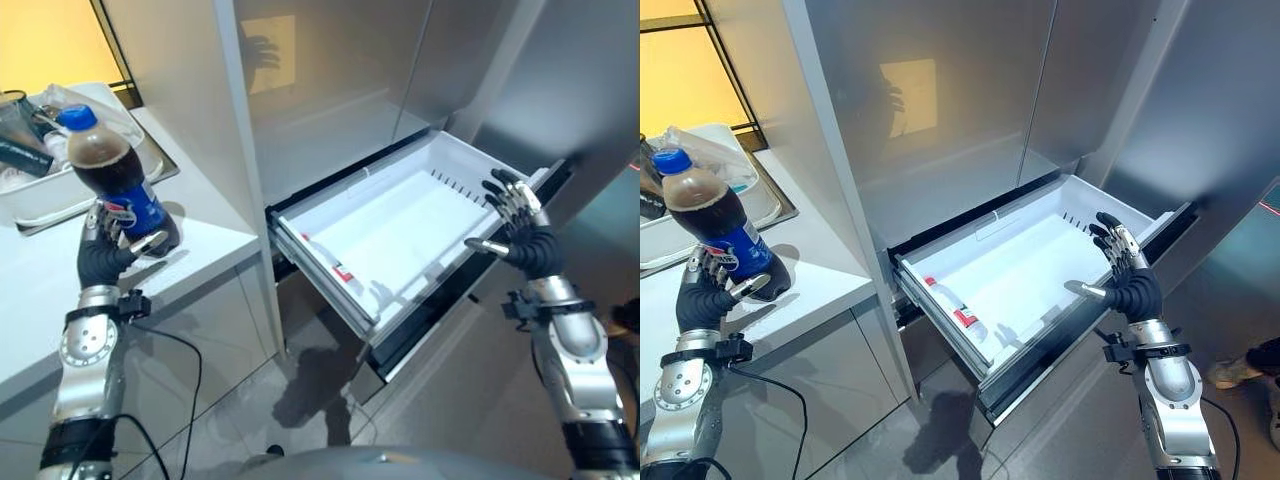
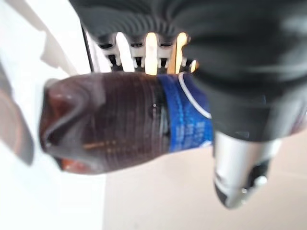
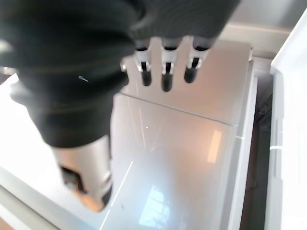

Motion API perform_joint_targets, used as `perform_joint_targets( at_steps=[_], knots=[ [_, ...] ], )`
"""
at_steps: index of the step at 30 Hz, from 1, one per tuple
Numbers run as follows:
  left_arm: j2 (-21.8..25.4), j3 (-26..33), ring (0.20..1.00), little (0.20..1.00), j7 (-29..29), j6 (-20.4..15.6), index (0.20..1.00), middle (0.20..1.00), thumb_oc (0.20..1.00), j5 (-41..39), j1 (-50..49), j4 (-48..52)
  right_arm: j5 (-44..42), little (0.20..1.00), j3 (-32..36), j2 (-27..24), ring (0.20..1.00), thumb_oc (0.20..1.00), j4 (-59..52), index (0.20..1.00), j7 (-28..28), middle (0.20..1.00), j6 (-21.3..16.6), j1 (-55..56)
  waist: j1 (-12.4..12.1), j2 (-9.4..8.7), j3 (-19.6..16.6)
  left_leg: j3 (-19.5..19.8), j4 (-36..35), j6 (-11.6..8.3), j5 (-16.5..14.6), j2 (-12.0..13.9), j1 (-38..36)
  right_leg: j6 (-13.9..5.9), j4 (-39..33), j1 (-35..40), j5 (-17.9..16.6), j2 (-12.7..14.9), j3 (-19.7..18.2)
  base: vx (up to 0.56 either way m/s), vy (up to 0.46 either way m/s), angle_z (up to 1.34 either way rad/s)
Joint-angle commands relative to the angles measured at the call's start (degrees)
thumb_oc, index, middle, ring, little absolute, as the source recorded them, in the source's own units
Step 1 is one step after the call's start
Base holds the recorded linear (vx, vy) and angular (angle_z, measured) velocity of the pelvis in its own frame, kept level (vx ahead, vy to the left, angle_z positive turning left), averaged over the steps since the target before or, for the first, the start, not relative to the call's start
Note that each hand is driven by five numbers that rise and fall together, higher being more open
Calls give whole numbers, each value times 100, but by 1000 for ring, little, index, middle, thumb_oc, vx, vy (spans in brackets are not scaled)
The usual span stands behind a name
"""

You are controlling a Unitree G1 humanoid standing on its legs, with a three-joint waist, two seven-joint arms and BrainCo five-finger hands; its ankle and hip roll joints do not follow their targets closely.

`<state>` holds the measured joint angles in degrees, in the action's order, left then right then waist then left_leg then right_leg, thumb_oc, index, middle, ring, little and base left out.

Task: Take the drinks into the refrigerator

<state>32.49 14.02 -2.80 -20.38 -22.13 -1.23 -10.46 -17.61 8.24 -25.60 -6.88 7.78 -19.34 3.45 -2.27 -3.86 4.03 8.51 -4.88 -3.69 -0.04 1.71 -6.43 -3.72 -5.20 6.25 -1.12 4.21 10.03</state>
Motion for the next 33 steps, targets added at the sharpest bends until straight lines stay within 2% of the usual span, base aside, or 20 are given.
perform_joint_targets(
  at_steps=[1,17,19,20,21,33],
  knots=[
    [441,-145,1000,1000,-44,-170,1000,1000,1000,-45,631,-392,-299,1000,14,-220,1000,1000,-534,1000,24,1000,-180,-332,153,-41,-146,371,53,431,-198,-311,143,-3,660,-50,464,-68,224,4,12,-4],
    [774,-371,1000,1000,-277,-85,1000,1000,1000,112,1231,-1013,-388,1000,-138,-216,1000,1000,-579,1000,73,1000,-141,-264,286,-73,-174,262,23,442,-227,-286,85,-18,637,-43,423,-88,96,1,1,0],
    [798,-400,893,893,-259,-79,893,893,893,122,1259,-1023,-390,1000,-136,-208,1000,1000,-582,1000,72,1000,-142,-256,301,-70,-176,243,18,445,-234,-281,80,-19,630,-46,419,-89,75,0,0,0],
    [805,-423,435,435,-265,-77,435,435,435,142,1282,-1021,-389,1000,-146,-207,1000,1000,-584,1000,76,1000,-139,-264,300,-71,-174,237,19,448,-236,-281,78,-19,632,-47,418,-91,64,0,0,0],
    [810,-432,200,200,-247,-69,200,200,200,154,1284,-1030,-388,1000,-149,-207,1000,1000,-587,1000,82,1000,-139,-258,307,-68,-177,227,18,449,-238,-280,71,-22,634,-44,419,-89,55,0,0,0],
    [699,-551,200,200,-219,-79,200,200,200,173,1385,-1002,-382,1000,-170,-198,1000,1000,-579,1000,120,1000,-127,-209,350,-55,-177,171,7,456,-254,-273,45,-32,624,-60,411,-79,-21,4,3,-5]
  ],
)
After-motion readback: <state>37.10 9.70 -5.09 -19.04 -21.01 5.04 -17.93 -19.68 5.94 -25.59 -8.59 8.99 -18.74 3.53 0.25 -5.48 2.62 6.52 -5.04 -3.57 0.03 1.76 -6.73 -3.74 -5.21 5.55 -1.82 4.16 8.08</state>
